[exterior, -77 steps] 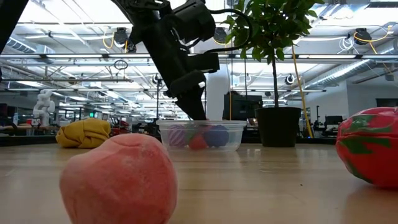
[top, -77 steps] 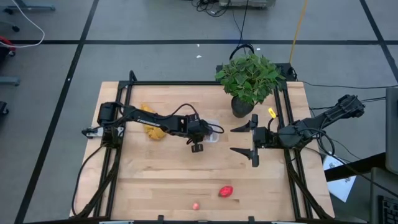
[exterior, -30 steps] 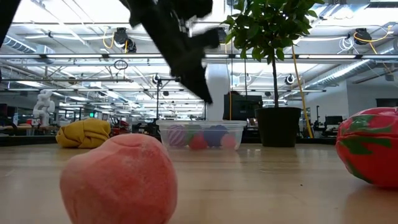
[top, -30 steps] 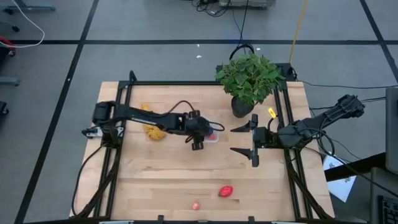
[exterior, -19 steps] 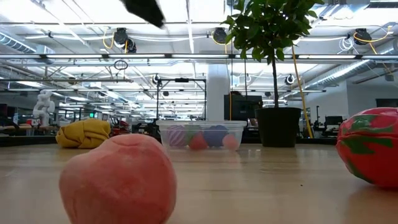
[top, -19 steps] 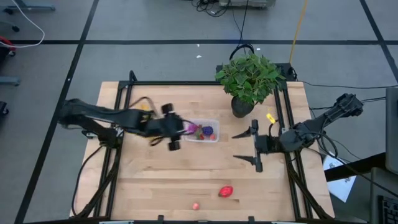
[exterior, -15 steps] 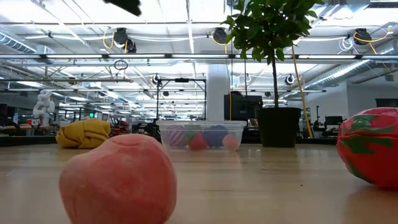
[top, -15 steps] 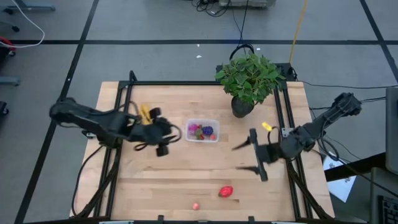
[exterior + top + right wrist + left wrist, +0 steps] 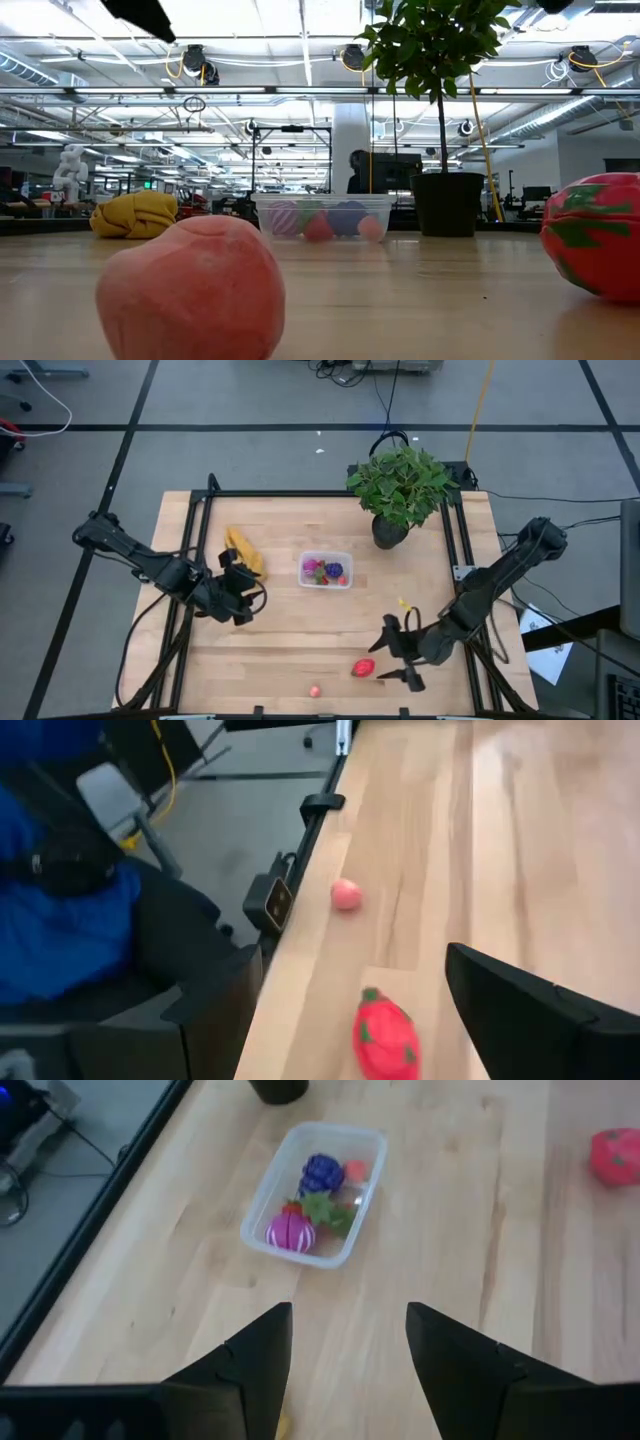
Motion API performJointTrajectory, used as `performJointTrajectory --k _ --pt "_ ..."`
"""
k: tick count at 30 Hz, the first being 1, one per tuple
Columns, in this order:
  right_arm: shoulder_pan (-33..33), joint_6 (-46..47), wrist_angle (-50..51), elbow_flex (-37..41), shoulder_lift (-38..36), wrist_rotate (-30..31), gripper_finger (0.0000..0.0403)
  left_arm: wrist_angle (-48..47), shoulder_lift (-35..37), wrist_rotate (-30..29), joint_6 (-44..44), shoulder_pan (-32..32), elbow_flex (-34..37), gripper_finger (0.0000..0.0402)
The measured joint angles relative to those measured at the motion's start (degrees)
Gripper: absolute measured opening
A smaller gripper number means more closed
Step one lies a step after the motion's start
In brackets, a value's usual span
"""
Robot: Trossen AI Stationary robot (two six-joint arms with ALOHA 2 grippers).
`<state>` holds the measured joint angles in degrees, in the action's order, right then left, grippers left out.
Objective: Pick and placing Produce into tupperware
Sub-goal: Put the pink dragon fruit into the transparent bin
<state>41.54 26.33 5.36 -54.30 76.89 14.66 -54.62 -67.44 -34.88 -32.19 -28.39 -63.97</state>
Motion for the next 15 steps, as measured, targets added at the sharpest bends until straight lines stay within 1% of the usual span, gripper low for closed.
performJointTrajectory --k 2,7,15 --pt "0.0 1.3 -2.1 0.0 1.9 0.0 0.0309 0.4 0.1 -0.2 -0.9 0.0 1.4 0.0202" --pt "0.0 -0.4 -6.5 0.0 4.8 0.0 0.0309 0.5 0.0 -0.3 -3.0 0.1 3.5 0.0202" --pt "0.2 2.1 -7.4 0.0 5.5 0.0 0.0309 1.2 0.0 -0.3 -3.3 0.1 5.3 0.0202"
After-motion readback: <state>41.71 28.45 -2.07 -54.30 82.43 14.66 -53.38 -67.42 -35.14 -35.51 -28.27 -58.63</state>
